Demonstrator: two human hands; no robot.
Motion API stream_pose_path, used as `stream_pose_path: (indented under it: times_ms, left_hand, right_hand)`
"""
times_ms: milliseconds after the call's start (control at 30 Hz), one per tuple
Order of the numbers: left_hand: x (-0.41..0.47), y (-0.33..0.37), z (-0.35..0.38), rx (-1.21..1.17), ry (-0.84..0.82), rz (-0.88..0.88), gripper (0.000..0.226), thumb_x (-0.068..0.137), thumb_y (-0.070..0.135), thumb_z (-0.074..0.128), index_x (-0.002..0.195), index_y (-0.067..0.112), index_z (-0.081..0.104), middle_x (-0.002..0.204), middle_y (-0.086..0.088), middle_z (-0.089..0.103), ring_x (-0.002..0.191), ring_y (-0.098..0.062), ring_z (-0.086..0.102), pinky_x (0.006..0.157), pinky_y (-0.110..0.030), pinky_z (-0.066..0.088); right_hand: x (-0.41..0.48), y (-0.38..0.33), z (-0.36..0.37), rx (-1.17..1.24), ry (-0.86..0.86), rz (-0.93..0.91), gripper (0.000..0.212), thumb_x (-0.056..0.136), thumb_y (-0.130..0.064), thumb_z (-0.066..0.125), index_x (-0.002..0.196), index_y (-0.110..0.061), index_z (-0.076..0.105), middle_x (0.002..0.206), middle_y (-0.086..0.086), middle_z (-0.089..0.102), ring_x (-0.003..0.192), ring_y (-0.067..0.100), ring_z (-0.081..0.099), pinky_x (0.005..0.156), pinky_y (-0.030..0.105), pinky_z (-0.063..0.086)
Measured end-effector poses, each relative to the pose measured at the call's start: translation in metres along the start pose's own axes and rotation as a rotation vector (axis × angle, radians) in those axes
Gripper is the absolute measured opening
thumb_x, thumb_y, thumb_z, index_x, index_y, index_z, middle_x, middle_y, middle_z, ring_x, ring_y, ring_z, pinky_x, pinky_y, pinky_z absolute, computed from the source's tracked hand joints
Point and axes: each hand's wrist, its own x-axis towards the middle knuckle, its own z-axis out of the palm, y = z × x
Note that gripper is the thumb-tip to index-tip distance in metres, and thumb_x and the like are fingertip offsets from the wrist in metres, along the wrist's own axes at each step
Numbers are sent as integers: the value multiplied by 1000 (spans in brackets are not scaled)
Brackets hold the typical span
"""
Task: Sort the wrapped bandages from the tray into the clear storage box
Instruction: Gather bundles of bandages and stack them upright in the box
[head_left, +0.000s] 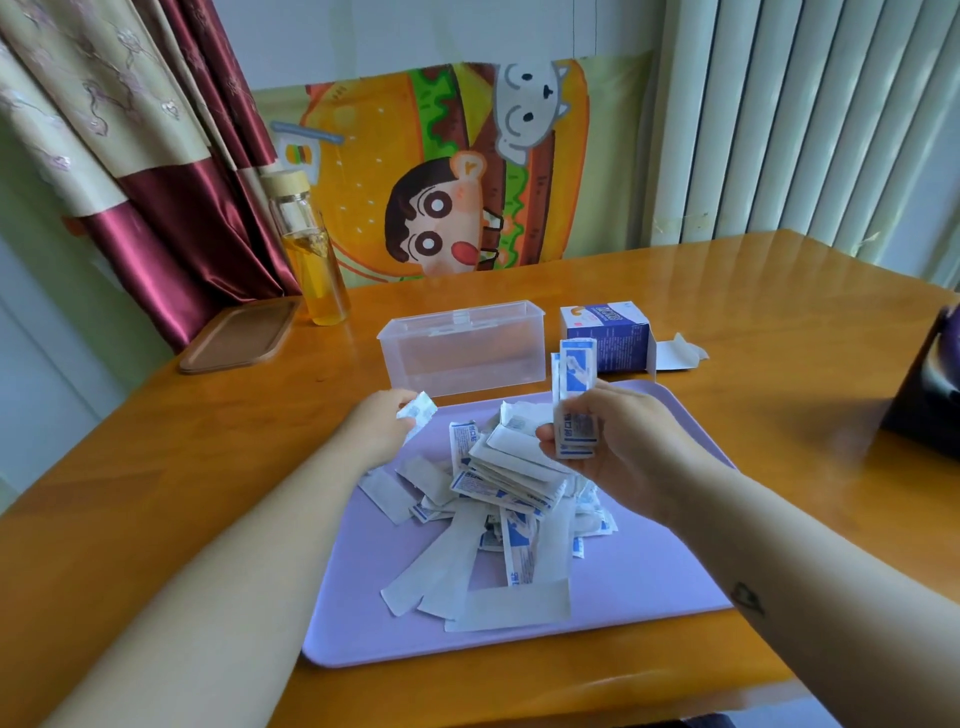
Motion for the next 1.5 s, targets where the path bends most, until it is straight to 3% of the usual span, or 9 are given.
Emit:
stream_pose_path:
  times_ms: [100,167,300,500,833,1000,1133,1333,1500]
  left_hand:
    - [4,-2,8,210,-40,24,44,98,12,43,142,14,40,142,-11,43,124,-28,43,96,-30,35]
    - [0,2,10,313,138,59,38,99,19,43,136,19,48,133,-4,48,119,-25,45,96,-35,38]
    - [-14,21,9,-48,186,72,39,98,36,42,94,5,65,80,-8,61,78,-29,58,67,-34,42]
    - [-21,30,9,-307,-117,-53,52,87,25,65,136,17,47,117,-10,63,99,-22,62,91,-35,47]
    - [-42,20,-3,-502,252,43,26,89,2,57,112,8,66,107,-8,68,90,-14,61,71,-23,49]
    - [-65,45,-5,-240,62,296,16,90,22,53,86,29,67,93,16,64,86,-5,59,72,-13,43]
    - [-69,68,10,40,-87,464,13,93,20,54,89,19,66,87,7,54,84,-10,51,67,-13,35]
    - [-65,73,19,193,-237,449,18,86,26,65,101,18,69,85,8,59,73,-8,49,57,-20,34]
    - [-66,66,18,146,-269,404,30,82,25,69,112,23,66,89,16,53,81,-2,51,69,-17,39]
  right_hand:
    - [1,-3,-2,-45,-34,-14,33,96,1,40,128,-4,44,87,14,55,72,20,62,73,32,55]
    - [3,-3,-4,-79,-44,-21,35,96,-2,43,132,-2,44,98,13,56,77,19,62,72,30,54]
    - [6,-1,-5,-46,-52,4,29,95,-2,45,124,-2,50,105,14,55,84,20,60,71,32,57]
    - [10,18,16,20,-231,165,17,93,5,42,102,1,56,98,23,60,91,33,62,89,48,50]
    - [13,13,-3,-8,-29,132,17,93,7,39,102,4,52,93,21,60,82,29,61,75,42,52]
    - [9,5,-15,-26,33,107,13,93,5,41,94,0,52,103,22,58,88,32,61,64,40,51]
    - [6,0,-22,-61,58,81,12,94,4,42,98,0,53,106,21,58,89,29,61,64,38,53]
    - [5,-4,-30,-295,70,4,23,94,0,47,116,3,55,115,20,60,105,30,59,86,42,52]
    - [5,4,-25,-705,-64,34,13,93,-7,51,100,-5,62,106,16,66,100,28,62,89,42,50]
